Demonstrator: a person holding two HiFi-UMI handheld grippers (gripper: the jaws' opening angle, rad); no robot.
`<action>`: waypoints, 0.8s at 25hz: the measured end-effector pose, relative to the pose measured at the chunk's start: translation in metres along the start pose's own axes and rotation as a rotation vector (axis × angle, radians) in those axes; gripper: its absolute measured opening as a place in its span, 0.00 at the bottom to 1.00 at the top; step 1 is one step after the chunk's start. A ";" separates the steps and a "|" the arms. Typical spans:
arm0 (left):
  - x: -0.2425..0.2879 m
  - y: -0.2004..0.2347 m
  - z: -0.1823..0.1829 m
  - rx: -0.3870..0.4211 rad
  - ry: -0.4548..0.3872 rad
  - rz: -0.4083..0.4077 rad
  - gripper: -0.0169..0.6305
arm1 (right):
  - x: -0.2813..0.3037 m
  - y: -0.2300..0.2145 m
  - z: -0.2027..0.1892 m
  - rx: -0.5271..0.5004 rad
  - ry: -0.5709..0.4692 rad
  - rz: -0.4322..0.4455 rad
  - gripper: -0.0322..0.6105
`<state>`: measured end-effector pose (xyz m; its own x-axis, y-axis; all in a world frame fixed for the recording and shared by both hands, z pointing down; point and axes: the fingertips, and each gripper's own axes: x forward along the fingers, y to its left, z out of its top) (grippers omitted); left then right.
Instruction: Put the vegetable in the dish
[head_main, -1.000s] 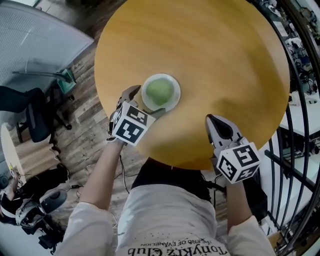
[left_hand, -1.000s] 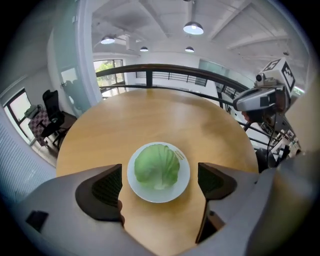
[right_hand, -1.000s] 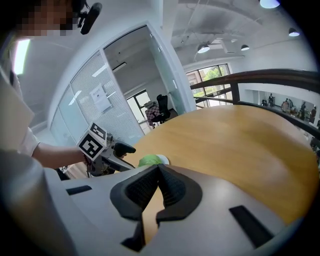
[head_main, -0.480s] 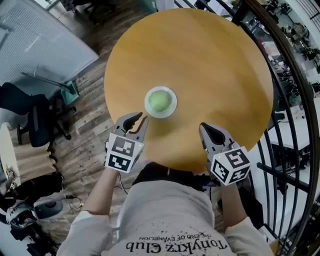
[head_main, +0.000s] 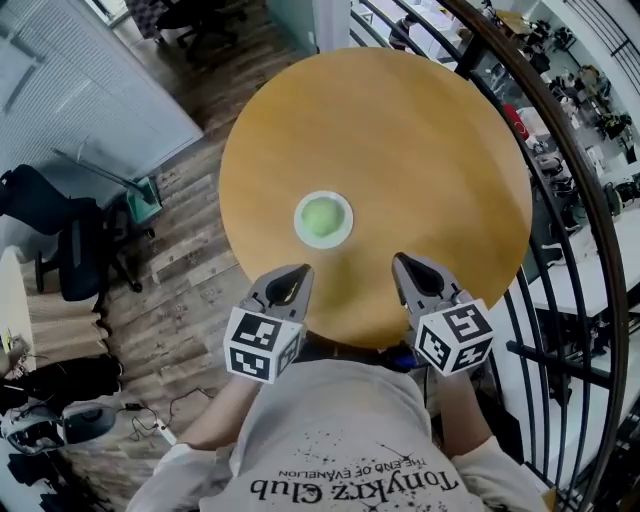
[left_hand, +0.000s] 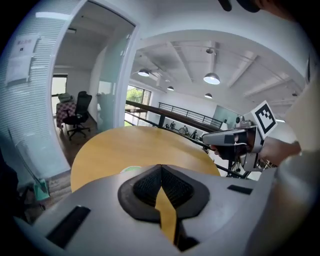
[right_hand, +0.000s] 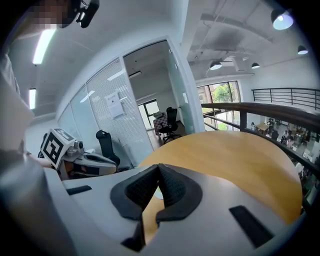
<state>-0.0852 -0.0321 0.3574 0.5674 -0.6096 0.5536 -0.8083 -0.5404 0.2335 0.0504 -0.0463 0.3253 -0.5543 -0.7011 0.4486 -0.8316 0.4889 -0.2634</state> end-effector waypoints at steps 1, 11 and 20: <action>-0.002 -0.002 -0.004 -0.017 -0.001 0.004 0.06 | 0.000 0.003 0.001 -0.010 0.001 0.007 0.07; -0.008 -0.009 -0.021 -0.007 0.025 0.045 0.06 | 0.000 0.009 0.000 -0.042 0.015 0.055 0.07; -0.012 -0.006 -0.013 0.002 0.015 0.048 0.06 | 0.004 0.011 0.005 -0.051 0.011 0.068 0.08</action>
<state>-0.0895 -0.0141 0.3601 0.5254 -0.6262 0.5761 -0.8344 -0.5117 0.2048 0.0392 -0.0460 0.3202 -0.6085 -0.6598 0.4409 -0.7892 0.5611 -0.2494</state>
